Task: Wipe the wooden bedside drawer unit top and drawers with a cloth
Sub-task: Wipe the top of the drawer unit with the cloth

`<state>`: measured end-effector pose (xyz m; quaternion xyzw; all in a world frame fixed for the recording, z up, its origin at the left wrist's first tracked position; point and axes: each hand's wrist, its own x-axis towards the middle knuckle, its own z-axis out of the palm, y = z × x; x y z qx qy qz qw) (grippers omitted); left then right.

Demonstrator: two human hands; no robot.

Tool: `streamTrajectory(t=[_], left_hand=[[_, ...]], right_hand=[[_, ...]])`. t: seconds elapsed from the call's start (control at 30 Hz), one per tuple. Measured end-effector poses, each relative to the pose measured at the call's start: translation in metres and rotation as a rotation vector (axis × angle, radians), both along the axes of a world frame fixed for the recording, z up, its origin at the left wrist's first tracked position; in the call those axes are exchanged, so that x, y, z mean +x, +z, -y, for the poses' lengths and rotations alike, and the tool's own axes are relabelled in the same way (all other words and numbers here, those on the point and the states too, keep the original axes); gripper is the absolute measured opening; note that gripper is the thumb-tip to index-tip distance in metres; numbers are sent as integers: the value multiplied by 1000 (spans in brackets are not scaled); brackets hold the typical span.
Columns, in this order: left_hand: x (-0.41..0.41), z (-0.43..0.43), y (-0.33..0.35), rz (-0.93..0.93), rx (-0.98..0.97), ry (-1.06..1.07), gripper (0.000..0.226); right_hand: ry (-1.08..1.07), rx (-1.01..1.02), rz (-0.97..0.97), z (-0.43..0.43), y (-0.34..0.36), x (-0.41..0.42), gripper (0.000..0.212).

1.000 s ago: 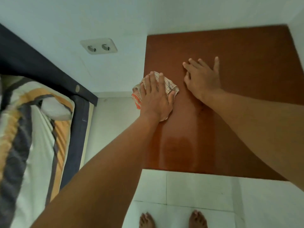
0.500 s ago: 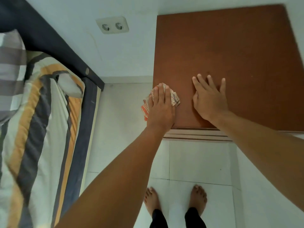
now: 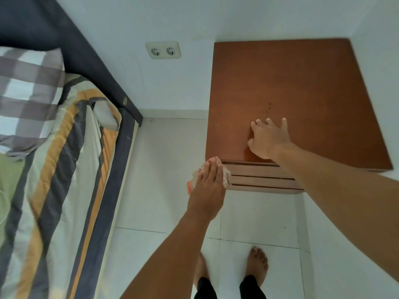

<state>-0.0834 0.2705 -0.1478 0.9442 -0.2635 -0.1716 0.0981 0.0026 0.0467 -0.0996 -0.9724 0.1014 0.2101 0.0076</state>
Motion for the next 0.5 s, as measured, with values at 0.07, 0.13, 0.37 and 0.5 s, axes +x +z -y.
streamTrajectory(t=[0.07,0.13,0.37,0.5], left_hand=[[-11,-18,4,-101,93,18,59],[-15,-37,3,-130,154,36,60],[28,-44,35,134,-18,73,49],[57,-19,61,210,-195,59,41]], right_hand=[[14,13,6,1,5,-8,59],[28,29,15,3,8,-14,56],[60,221,138,8,7,-42,54],[99,480,196,4,16,-46,65]])
